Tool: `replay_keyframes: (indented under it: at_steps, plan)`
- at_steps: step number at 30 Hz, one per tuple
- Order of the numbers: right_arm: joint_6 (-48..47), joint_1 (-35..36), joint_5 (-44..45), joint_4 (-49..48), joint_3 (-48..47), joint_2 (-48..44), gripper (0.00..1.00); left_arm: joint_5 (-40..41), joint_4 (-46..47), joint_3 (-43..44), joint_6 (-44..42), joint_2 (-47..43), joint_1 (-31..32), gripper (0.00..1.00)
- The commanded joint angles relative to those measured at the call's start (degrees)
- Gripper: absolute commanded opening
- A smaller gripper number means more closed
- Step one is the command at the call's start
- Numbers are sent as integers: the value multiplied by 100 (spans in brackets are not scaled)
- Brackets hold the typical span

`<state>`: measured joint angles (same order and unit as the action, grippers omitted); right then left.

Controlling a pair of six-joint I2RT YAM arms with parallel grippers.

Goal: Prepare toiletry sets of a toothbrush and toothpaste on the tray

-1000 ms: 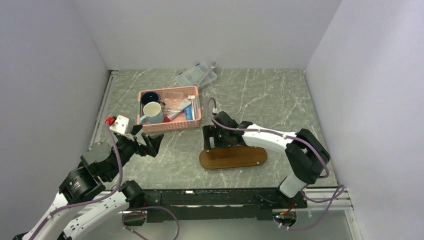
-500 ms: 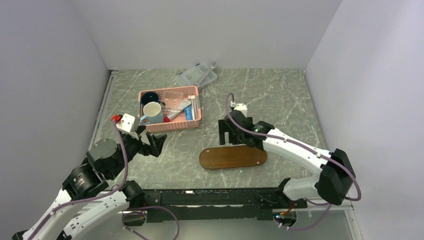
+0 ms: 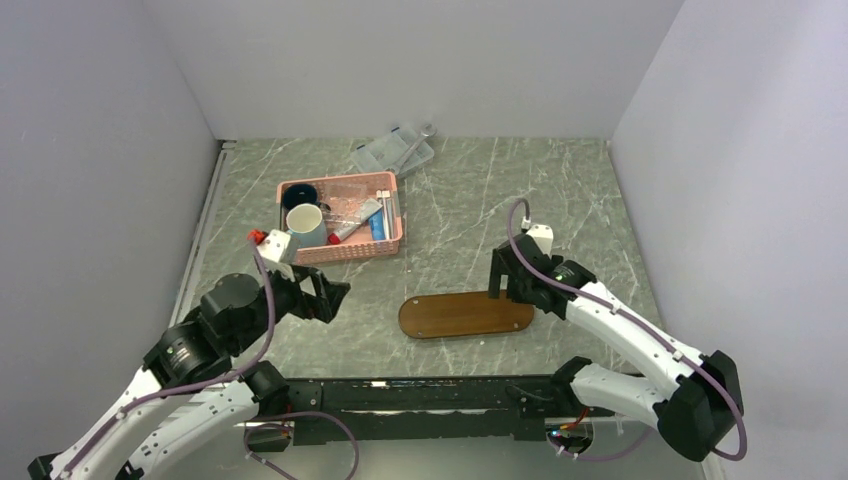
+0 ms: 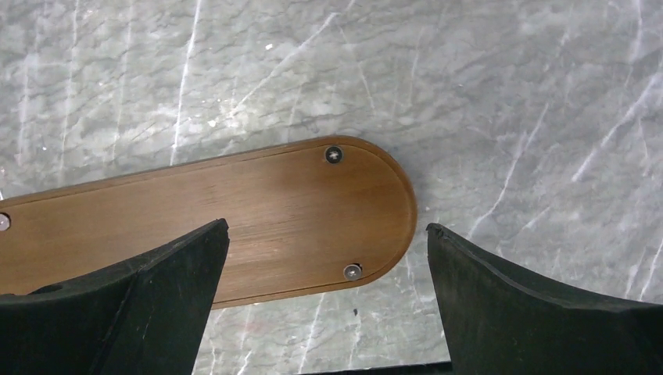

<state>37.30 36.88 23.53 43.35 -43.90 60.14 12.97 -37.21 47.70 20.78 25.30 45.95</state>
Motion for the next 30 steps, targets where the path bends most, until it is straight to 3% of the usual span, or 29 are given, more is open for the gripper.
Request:
replay_keyframes:
  at_steps: [1,12,30]
  plan:
    - [259,-264,-65,96,34,-230,100,-479,-127,-225,633,245,26,99]
    - [528,-1304,-896,-758,1000,-475,100,-876,-120,-669,1271,884,19,99]
    - [304,-1375,-1842,-1450,1425,-348,100,-1021,263,-997,1460,1378,11,99]
